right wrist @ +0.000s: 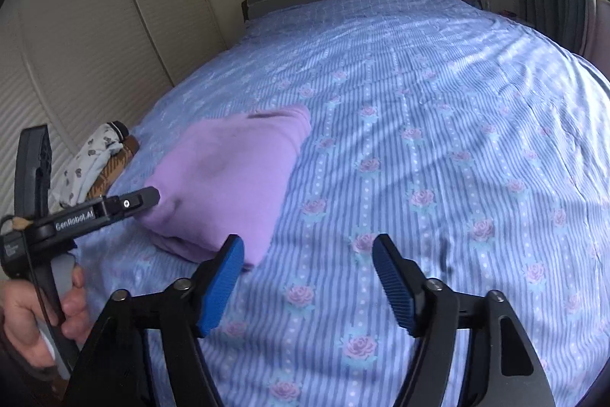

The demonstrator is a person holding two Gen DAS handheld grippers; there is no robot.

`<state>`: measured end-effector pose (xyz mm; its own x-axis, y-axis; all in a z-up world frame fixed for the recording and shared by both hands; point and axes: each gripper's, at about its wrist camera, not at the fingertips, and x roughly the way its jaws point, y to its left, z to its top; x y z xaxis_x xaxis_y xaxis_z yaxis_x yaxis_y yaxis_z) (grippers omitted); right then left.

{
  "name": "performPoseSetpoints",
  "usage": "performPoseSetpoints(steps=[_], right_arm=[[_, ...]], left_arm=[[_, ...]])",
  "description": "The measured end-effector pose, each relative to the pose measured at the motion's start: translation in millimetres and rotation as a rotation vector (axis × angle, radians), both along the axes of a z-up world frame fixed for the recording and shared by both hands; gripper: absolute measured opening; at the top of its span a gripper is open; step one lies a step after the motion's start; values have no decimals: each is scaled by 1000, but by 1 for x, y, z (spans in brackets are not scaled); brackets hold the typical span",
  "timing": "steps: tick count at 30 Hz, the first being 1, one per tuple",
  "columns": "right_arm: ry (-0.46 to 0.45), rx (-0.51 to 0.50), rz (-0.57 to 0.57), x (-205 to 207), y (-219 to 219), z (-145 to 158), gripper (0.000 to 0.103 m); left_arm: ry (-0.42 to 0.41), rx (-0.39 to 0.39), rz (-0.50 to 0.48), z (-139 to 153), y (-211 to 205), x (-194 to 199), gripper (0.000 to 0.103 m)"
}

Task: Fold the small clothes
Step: 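Grasp the folded sweatshirt bundle with the left gripper, then grasp the bundle with the right gripper while the left gripper holds it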

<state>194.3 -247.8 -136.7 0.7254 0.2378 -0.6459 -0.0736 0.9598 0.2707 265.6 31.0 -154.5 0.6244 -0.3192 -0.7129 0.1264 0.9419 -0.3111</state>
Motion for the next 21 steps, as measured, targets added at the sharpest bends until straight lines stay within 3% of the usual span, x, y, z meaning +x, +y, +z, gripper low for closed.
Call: performPoseSetpoints(steps=[2, 6, 10, 21], right_arm=[[-13, 30, 10, 9, -1, 8, 86], [22, 104, 23, 35, -8, 13, 86], [46, 145, 37, 53, -10, 10, 86], [226, 315, 79, 102, -9, -35, 86]], left_arm=[[10, -10, 23, -2, 6, -1, 79], [95, -59, 78, -19, 20, 10, 80], [122, -107, 88, -26, 24, 12, 80], [146, -136, 99, -35, 21, 18, 83]])
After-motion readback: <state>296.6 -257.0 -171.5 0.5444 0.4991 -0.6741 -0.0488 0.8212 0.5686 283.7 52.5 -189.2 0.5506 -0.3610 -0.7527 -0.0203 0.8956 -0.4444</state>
